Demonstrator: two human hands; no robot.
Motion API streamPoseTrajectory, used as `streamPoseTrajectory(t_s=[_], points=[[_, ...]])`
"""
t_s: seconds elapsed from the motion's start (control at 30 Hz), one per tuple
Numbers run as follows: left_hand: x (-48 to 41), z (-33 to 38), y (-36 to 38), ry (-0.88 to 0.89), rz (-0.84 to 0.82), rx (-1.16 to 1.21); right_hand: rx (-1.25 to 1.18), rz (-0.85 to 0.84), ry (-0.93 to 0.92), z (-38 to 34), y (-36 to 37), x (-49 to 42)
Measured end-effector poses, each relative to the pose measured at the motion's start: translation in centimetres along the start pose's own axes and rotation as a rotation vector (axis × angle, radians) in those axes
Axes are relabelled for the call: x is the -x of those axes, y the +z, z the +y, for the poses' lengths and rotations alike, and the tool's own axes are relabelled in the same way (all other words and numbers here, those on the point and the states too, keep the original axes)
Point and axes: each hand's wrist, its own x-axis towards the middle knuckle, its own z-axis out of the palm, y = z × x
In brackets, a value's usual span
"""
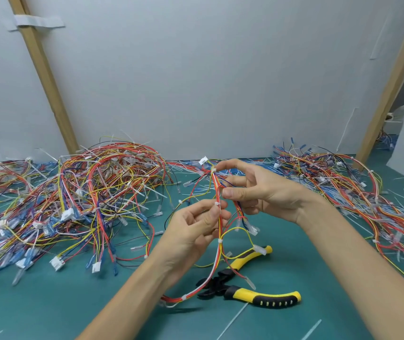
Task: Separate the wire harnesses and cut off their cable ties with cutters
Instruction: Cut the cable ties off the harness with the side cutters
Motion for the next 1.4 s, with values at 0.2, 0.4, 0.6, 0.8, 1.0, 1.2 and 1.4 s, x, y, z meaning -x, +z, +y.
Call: streamPoseTrajectory(t_s=[0.2,0.4,0.6,0.8,1.0,1.2,1.4], points=[[-0.2,-0.1,-0.4,0.012,0.013,-0.015,-0.066,0.073,-0.014,-0.2,0.2,-0.2],[-0.2,0.0,-0.6,0.011,0.008,-0.041,-0.097,0.086,-0.023,-0.2,0.2,-0.3],[-0.2,-0.1,-0.7,0.019,0.001,-0.047,-0.123,0.118,-0.030,-0.1,0.0,-0.3],[-0.3,-0.3,-0.6,0.042,0.020,-0.109,-0.132,0.341,-0.081,-0.5,-0.2,-0.4],[-0.3,-0.2,-0.5,0.012,0.016,-0.052,-0.134,0.441,-0.087,-0.4,0.1,-0.7],[-0.1,0.3,-0.6,-0.004,-0.048,-0.030,-0.139,0.510,-0.138,-0.4,0.1,-0.8],[0.1,1.1,-0.9,0.234,-0.041,-0.992,-0.381,0.770,-0.357,-1.6,-1.4,-0.3]])
